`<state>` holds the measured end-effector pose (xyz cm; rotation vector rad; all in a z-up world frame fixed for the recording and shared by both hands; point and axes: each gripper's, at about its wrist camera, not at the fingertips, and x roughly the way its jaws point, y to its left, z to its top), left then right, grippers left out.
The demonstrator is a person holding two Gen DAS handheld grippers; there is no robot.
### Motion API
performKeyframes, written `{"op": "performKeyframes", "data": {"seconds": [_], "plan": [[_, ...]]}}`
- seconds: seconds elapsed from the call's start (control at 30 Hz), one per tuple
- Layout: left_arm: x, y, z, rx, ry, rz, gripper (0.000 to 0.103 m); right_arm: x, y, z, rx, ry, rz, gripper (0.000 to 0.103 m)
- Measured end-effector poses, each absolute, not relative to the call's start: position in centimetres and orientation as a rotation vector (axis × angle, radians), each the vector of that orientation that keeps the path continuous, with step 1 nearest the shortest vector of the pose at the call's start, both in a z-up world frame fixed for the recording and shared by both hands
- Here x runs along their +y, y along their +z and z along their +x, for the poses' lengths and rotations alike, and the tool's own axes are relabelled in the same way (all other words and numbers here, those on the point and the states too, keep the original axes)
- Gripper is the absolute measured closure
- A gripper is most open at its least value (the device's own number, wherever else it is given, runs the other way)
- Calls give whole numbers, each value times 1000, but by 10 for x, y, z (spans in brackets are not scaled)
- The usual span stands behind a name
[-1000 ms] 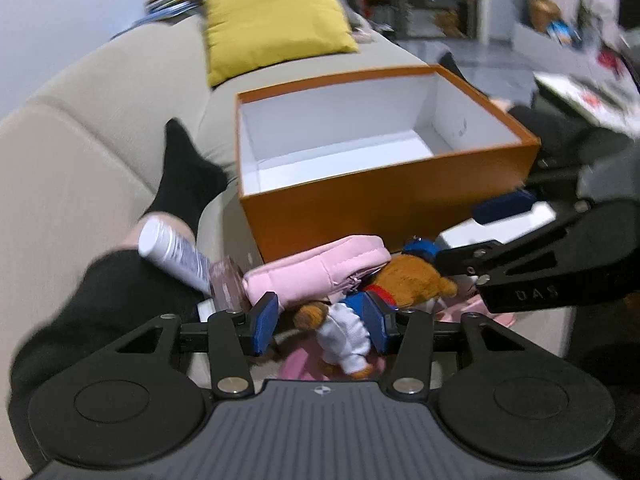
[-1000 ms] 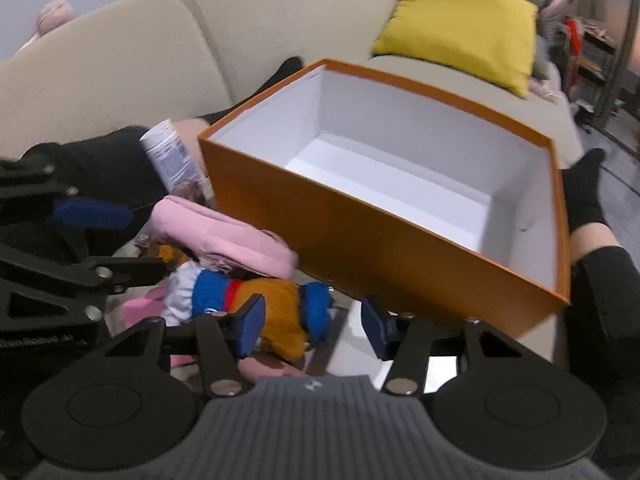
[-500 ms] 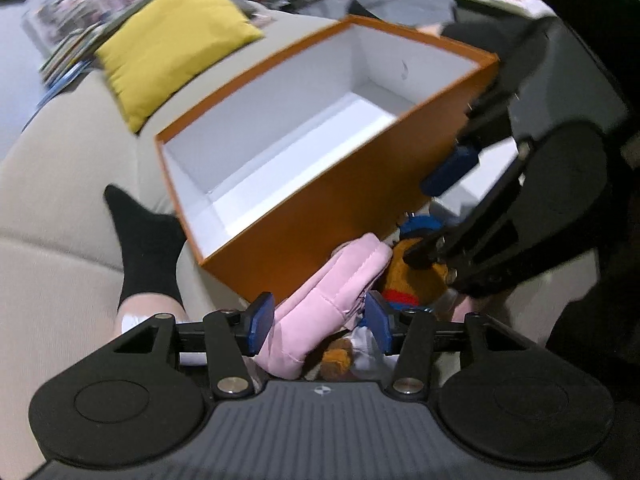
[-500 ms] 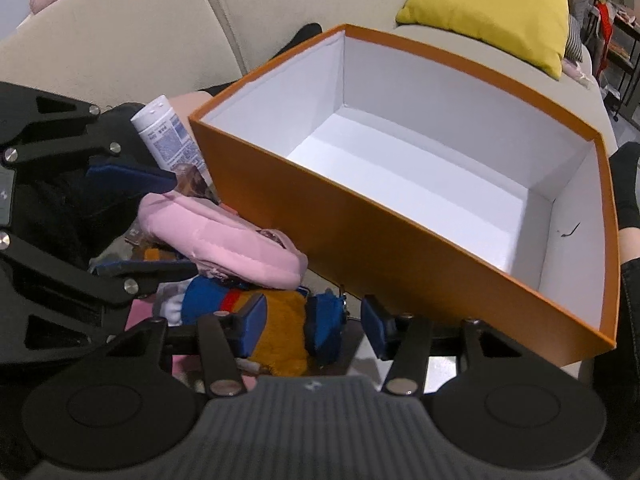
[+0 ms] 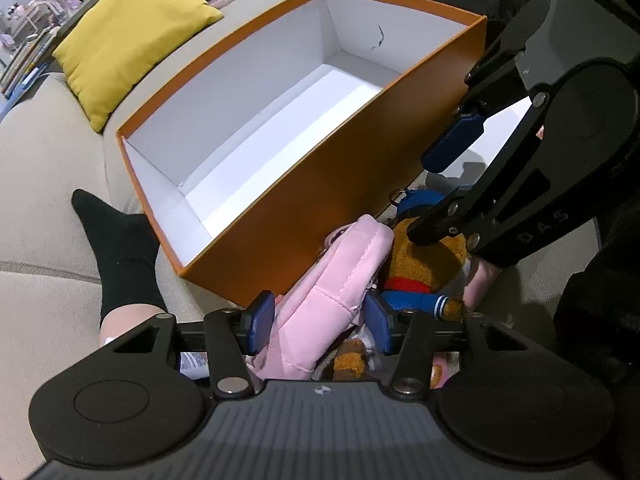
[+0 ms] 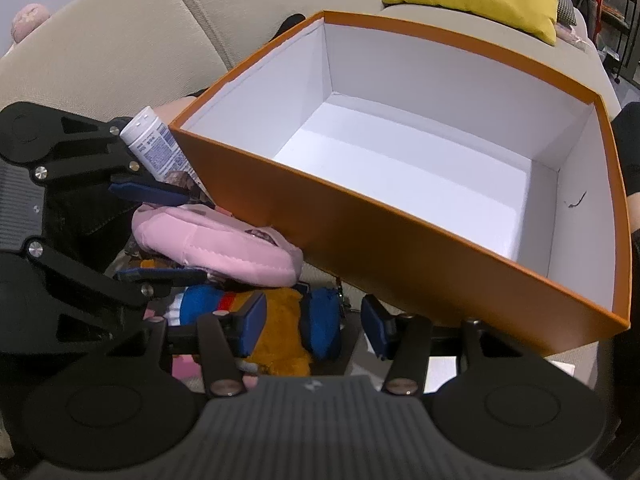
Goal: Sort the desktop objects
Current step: 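Grasp the Donald Duck plush with the left gripper while the right gripper grasps the pink pouch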
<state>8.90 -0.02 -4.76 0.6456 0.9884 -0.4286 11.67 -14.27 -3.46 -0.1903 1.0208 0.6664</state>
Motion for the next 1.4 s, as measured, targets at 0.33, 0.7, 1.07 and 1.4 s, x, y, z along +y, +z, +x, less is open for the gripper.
{"op": "performKeyframes", "data": {"seconds": [0.33,0.7,1.07,1.4], "plan": [[21,-8,64,1004,-263,155,46,-131,-19,104,919,855,-413,56],[40,-35,34,1086,-110,-426,51,-144,-15,100,866,994,-685,63],[39,-72,58,1087,28,-638,42,-149,-46,107,879,1009,-735,74],[53,-75,65,1036,194,-730,39,-137,-45,103,899,1115,-760,85]]}}
